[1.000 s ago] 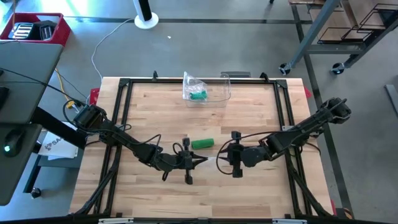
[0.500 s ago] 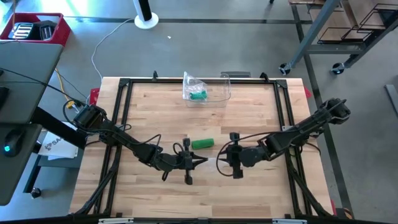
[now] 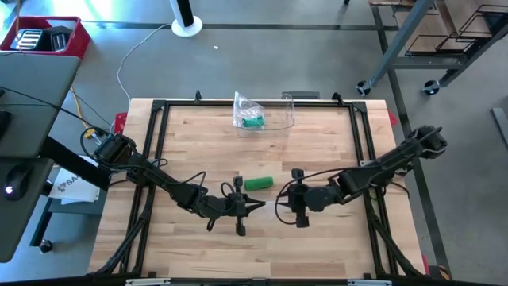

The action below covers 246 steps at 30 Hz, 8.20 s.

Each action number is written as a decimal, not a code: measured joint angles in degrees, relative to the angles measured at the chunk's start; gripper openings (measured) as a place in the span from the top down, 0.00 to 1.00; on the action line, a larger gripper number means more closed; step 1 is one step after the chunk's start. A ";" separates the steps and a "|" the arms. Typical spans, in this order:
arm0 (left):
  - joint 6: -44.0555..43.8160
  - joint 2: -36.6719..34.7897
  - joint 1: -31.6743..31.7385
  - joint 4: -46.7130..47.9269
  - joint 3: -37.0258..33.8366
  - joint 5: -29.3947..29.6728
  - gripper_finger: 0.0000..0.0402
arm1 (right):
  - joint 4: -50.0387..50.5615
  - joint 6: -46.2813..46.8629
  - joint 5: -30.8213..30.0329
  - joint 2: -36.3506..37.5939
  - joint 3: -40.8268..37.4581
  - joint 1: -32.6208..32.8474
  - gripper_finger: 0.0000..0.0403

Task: Roll bandage
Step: Open the zip bag

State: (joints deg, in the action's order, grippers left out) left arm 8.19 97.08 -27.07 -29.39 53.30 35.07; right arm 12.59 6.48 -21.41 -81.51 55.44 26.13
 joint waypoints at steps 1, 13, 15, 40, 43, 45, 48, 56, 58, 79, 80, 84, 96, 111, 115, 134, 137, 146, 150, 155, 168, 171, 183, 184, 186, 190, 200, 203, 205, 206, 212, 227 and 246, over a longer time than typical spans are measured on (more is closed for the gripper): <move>0.00 0.00 0.00 0.00 0.00 0.00 1.00 | 0.02 0.00 -0.07 -0.09 0.00 -0.19 0.79; 0.00 0.00 -0.02 0.00 0.00 -1.82 1.00 | 1.21 -0.33 -0.93 -3.26 0.02 -1.03 0.79; 0.02 0.00 -0.02 -0.02 0.00 -1.86 1.00 | 1.32 -0.45 -1.79 -3.26 0.02 -1.01 0.79; 1.81 -10.17 -2.42 8.43 0.00 14.96 0.72 | 11.13 1.22 -17.63 -2.72 6.04 -1.09 1.00; 3.56 -12.16 -2.33 7.90 0.04 13.48 0.71 | 10.67 -6.11 11.27 -2.88 6.45 -3.11 1.00; 4.81 -12.39 -1.75 7.24 0.04 9.62 0.71 | 9.97 -7.27 14.36 -2.93 6.43 -3.48 1.00; 6.19 -11.94 -0.35 6.79 0.04 3.97 0.70 | 8.70 -2.68 -5.34 -2.85 6.45 -3.65 1.00; 5.04 -9.78 4.65 3.52 0.05 -4.79 0.70 | 6.59 -4.31 9.41 -3.28 6.47 -5.23 1.00; 3.90 -9.70 6.02 3.13 0.07 -7.97 0.70 | 6.78 -3.72 8.66 -4.17 6.45 -5.31 1.00; 8.73 -9.60 8.91 11.18 4.74 1.55 0.54 | 9.12 -12.23 -16.30 -10.49 13.20 -5.91 1.00; 8.01 -9.60 8.85 11.98 4.74 1.61 0.54 | 9.42 -11.86 -16.23 -11.35 13.20 -6.47 1.00; 4.86 -9.60 8.90 18.86 4.78 1.62 0.54 | 9.13 -13.09 -15.09 -14.25 13.16 -7.93 1.00; -1.83 -9.53 11.65 31.50 4.76 -7.77 0.57 | 5.07 -14.47 -8.02 -16.42 13.16 -11.01 1.00; -3.73 -9.53 15.10 36.28 4.76 -13.98 0.81 | 3.90 -16.68 -6.64 -16.44 13.10 -11.17 1.00; -4.82 -9.53 15.49 37.64 4.76 -14.01 0.86 | 2.63 -18.55 -5.89 -16.44 13.09 -11.03 1.00; -27.45 -9.54 12.65 38.22 0.57 0.66 1.00 | 2.26 -20.45 -10.44 -13.38 13.07 -8.01 0.65; -28.55 -9.63 11.17 30.69 -1.13 2.53 1.00 | 2.09 -24.43 -4.42 -14.21 13.07 -6.97 0.59; -29.25 -9.64 8.17 18.22 -4.36 2.62 1.00 | -1.47 -27.38 -12.25 -17.25 13.07 -6.46 0.58; -31.43 -9.68 8.24 18.75 -5.67 2.90 1.00 | -2.81 -29.94 -12.63 -17.21 13.07 -5.35 0.58; -31.47 -9.68 8.11 15.83 -5.64 3.09 1.00 | -1.13 -27.64 -10.59 -17.16 13.07 -6.80 0.58; -27.03 -9.70 8.09 11.62 -5.62 6.74 1.00 | 2.47 -23.10 2.75 -17.12 13.09 -8.41 0.73; -26.51 -9.70 8.07 11.69 -5.62 7.89 1.00 | 2.50 -23.74 5.28 -17.12 13.09 -8.12 0.84; -30.39 -9.70 7.91 13.27 -5.62 5.62 1.00 | -3.84 -32.48 -12.77 -17.12 13.09 -4.97 0.80; -30.53 -9.70 7.90 13.22 -5.62 5.48 1.00 | -4.04 -32.45 -14.38 -17.12 13.11 -5.10 0.76; -30.64 -9.70 7.73 13.06 -5.62 5.28 1.00 | -3.63 -32.11 -17.83 -17.12 13.11 -5.61 0.68; -30.66 -9.70 7.39 11.81 -5.62 4.64 1.00 | -0.96 -30.72 -18.09 -17.10 13.11 -7.23 0.60; -30.10 -9.70 6.73 9.85 -5.62 4.07 1.00 | 1.25 -26.07 -10.35 -17.03 13.18 -9.23 0.83; -30.03 -9.70 6.71 10.10 -5.62 4.00 1.00 | 1.45 -27.02 -9.56 -17.03 13.18 -8.82 0.96; -29.30 -9.70 6.73 10.07 -5.62 4.11 1.00 | 1.56 -27.36 -9.52 -17.03 13.18 -8.76 0.98; -28.91 -9.70 6.73 10.02 -5.62 4.25 1.00 | 1.58 -27.36 -9.42 -17.03 13.18 -8.77 0.97; -25.43 -10.18 7.19 9.58 -5.61 3.62 0.88 | 3.60 -28.56 -4.40 -17.06 13.15 -8.78 0.99; -6.30 -12.94 13.72 29.33 3.03 -12.68 0.69 | 9.08 -36.60 0.90 -17.16 18.91 -11.85 1.00; -8.24 -12.92 16.57 52.19 10.47 -21.19 0.99 | 8.44 -43.42 -1.45 -17.14 19.50 -12.30 1.00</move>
State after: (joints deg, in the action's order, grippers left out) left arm -0.06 84.16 -10.50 22.81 63.77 13.88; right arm 21.03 -36.94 -22.86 -98.65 74.94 13.84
